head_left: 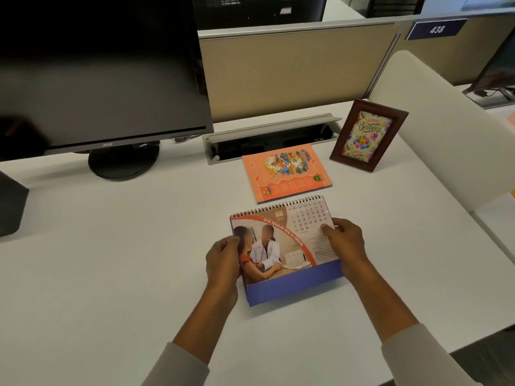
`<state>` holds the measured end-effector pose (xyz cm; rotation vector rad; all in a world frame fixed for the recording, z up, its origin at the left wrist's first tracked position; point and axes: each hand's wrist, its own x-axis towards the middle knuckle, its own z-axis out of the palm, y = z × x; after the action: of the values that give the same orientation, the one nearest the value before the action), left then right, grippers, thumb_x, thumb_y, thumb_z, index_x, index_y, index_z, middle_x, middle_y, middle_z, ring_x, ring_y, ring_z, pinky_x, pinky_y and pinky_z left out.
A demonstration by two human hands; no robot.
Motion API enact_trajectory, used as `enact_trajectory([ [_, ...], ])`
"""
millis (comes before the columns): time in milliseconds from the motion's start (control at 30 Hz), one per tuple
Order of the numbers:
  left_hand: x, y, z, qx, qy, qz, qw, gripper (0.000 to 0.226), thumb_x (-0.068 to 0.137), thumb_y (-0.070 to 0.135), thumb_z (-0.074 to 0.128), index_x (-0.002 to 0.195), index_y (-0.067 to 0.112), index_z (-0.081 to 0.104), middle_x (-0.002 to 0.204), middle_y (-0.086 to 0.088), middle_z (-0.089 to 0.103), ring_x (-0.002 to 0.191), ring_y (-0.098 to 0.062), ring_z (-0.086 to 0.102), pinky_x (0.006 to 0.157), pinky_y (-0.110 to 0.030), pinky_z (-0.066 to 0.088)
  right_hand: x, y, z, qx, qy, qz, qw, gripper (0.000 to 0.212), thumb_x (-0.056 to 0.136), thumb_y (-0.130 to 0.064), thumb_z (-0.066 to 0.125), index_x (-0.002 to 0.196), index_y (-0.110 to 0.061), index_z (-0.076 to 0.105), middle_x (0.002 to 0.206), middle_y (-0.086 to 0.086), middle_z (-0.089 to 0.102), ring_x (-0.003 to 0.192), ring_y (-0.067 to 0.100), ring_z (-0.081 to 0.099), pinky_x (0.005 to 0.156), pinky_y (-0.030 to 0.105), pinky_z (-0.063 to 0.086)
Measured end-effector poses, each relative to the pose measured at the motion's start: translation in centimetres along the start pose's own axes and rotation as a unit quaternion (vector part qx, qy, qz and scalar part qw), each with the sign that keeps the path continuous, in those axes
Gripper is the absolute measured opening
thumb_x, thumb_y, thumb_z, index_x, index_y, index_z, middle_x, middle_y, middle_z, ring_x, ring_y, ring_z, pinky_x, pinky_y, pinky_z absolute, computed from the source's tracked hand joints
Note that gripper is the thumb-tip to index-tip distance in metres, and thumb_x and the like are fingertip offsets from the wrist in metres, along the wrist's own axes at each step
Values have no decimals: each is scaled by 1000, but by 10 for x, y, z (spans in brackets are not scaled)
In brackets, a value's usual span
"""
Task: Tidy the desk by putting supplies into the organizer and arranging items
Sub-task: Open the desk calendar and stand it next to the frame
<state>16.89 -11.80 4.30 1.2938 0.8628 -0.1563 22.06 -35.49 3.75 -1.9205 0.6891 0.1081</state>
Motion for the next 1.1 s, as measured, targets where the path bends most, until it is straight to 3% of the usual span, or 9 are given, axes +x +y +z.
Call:
enact_trajectory([
  [133,0,25,-4,-35,-26,59,997,13,100,24,56,104,19,67,106,-6,74,95,-22,72,86,-43,60,-1,-11,3,49,-10,-9,999,20,94,-28,63,113,-22,64,110,-3,71,98,25,68,82,45,61],
  [267,5,43,-10,-43,-45,114,992,15,102,28,53,106,23,67,108,-1,74,98,-19,72,85,-39,59,-7,-24,10,100,-19,-36,994,16,95,-23,64,111,-22,65,110,-3,71,97,22,69,81,43,62],
  [467,13,53,-17,-48,-68,166,983,26,104,36,46,113,30,69,104,12,76,95,-2,71,69,-19,58,-18,-30,20,148,-45,-86,984,16,96,-14,63,111,-19,66,110,-4,72,102,20,69,81,39,62],
  [667,18,46,-26,-71,-58,159,983,33,105,37,43,105,35,76,111,3,75,111,-16,67,91,-40,55,-27,-24,21,182,-57,-124,974,13,98,-16,58,107,-19,68,106,-6,74,99,21,69,79,38,61],
  [733,18,43,-28,-83,-56,151,983,35,105,40,43,100,33,77,108,0,76,109,-18,68,91,-40,55,-30,-22,21,199,-58,-128,970,16,101,-23,54,101,-22,69,104,-4,74,99,23,69,78,39,60],
  [900,23,26,-33,-85,-50,101,990,48,104,48,37,118,17,70,112,-3,76,110,-21,68,95,-41,53,-36,-19,21,223,-71,-103,967,41,101,-51,35,103,-30,71,103,2,73,99,24,70,80,39,60],
  [1000,26,15,-36,-95,-32,70,993,40,107,33,36,104,14,71,99,-4,76,104,-25,68,95,-43,51,-34,-14,23,243,-74,-50,966,54,100,-57,28,105,-24,70,105,3,75,103,26,69,87,41,57],
  [1100,27,10,-36,-110,-23,42,993,35,106,18,35,93,15,67,85,-1,75,94,-25,66,87,-37,52,-33,-8,26,253,-76,-10,964,59,104,-55,21,108,-23,70,106,6,74,106,29,67,91,42,52],
])
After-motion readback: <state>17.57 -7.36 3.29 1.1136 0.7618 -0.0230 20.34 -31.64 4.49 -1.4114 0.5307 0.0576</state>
